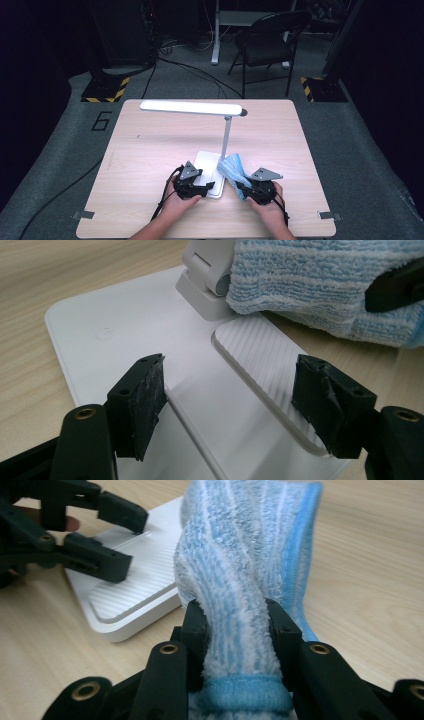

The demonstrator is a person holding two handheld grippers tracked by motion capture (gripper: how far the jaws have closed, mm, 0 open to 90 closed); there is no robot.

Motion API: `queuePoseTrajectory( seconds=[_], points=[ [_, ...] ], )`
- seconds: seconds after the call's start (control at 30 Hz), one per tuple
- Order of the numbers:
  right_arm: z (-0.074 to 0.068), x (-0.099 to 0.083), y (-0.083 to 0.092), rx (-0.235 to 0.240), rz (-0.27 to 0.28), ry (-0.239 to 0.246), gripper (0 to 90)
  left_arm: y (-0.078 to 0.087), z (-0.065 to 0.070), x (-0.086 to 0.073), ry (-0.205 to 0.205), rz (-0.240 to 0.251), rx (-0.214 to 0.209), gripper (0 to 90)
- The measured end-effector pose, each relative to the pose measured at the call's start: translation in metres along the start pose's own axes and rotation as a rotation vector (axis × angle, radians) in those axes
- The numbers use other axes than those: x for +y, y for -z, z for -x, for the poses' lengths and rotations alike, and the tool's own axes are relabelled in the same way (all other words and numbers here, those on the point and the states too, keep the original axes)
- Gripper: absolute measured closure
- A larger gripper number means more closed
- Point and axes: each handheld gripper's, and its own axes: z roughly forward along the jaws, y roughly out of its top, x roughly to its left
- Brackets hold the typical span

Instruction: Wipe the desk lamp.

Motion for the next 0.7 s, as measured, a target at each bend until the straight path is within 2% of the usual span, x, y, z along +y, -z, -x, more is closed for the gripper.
queuePoseTrajectory(
  seconds=[0.13, 0.47, 0.5, 0.6, 0.63, 0.7],
  points=[
    [0.006, 0.004, -0.002, -0.047, -0.005, -0.012, 68.2, 0.000, 0.000, 0.000, 0.000, 0.000, 0.000, 29.0],
    [0.029, 0.006, 0.007, -0.112, 0.003, -0.062, 68.8, 0.000, 0.000, 0.000, 0.000, 0.000, 0.001, 29.0],
    [0.030, 0.006, 0.004, -0.117, -0.004, -0.076, 68.8, 0.000, 0.000, 0.000, 0.000, 0.000, 0.000, 29.0],
    [0.029, 0.009, -0.005, -0.122, -0.016, -0.056, 68.8, 0.000, 0.000, 0.000, -0.001, 0.000, 0.000, 29.0],
    [0.027, 0.010, -0.007, -0.122, -0.017, -0.052, 68.8, 0.000, 0.001, 0.000, 0.018, 0.001, -0.008, 29.0],
    [0.025, 0.011, -0.011, -0.126, -0.024, -0.049, 68.8, 0.000, 0.001, 0.000, 0.017, 0.001, -0.007, 29.0]
  ],
)
